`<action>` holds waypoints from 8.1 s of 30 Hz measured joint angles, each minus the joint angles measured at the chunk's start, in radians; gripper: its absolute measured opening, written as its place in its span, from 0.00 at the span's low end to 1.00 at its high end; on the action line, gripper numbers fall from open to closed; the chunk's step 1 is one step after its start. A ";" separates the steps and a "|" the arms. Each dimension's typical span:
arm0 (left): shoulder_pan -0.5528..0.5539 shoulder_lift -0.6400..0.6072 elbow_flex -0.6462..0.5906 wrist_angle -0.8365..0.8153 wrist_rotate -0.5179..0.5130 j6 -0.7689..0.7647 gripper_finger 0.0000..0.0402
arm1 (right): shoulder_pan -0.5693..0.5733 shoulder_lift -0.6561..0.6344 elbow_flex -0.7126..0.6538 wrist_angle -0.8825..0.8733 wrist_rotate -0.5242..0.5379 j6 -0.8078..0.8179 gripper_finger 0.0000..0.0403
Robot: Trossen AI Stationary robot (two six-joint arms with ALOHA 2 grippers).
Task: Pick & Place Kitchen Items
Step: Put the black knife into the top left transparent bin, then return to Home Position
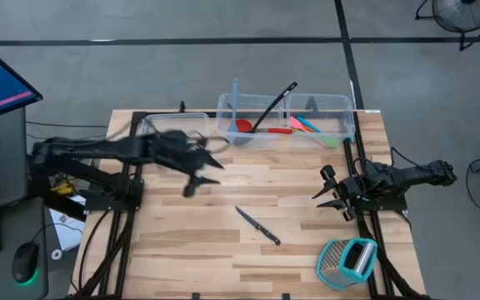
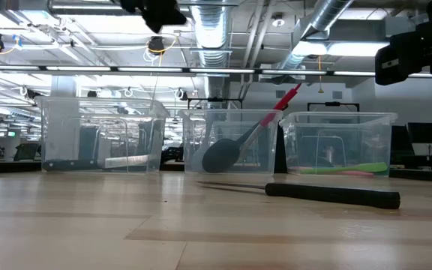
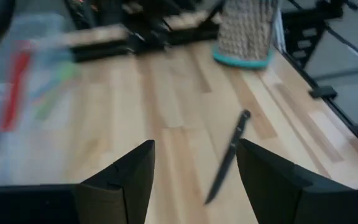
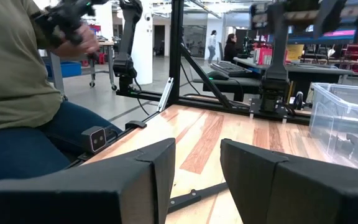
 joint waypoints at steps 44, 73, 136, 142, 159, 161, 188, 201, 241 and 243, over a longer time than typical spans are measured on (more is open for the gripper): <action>-0.112 1.010 0.165 0.708 0.418 0.111 0.51 | 0.000 0.000 0.000 0.000 0.000 0.000 0.31; -0.117 1.007 0.164 0.629 0.267 0.071 0.09 | 0.000 0.000 0.000 0.000 0.000 0.000 0.31; 0.435 -0.540 -0.439 0.210 -0.421 -0.030 0.11 | 0.000 0.000 0.000 0.000 0.000 0.000 0.31; 0.592 -0.541 -0.548 0.224 -0.280 -0.065 0.11 | 0.000 0.000 0.000 0.000 0.000 0.000 0.31; 0.734 -0.453 -0.615 0.233 -0.129 -0.057 0.11 | 0.000 0.000 0.000 0.000 0.000 0.000 0.31; 0.734 -0.422 -0.615 0.232 -0.127 -0.049 0.11 | 0.000 0.000 0.000 0.000 0.000 0.000 0.31; 0.733 -0.293 -0.613 0.250 -0.109 -0.087 0.24 | 0.000 0.000 0.000 0.000 0.000 0.000 0.31; 0.704 -0.351 -0.597 0.234 -0.094 -0.146 0.58 | 0.000 0.000 0.000 0.000 0.000 0.000 0.31; 0.211 -1.086 -0.723 0.421 -0.086 -0.327 0.00 | 0.000 -0.001 0.000 -0.002 -0.003 0.000 0.31; 0.188 -1.087 -0.768 0.436 -0.118 -0.328 0.00 | 0.000 -0.001 0.000 -0.003 -0.002 0.000 0.31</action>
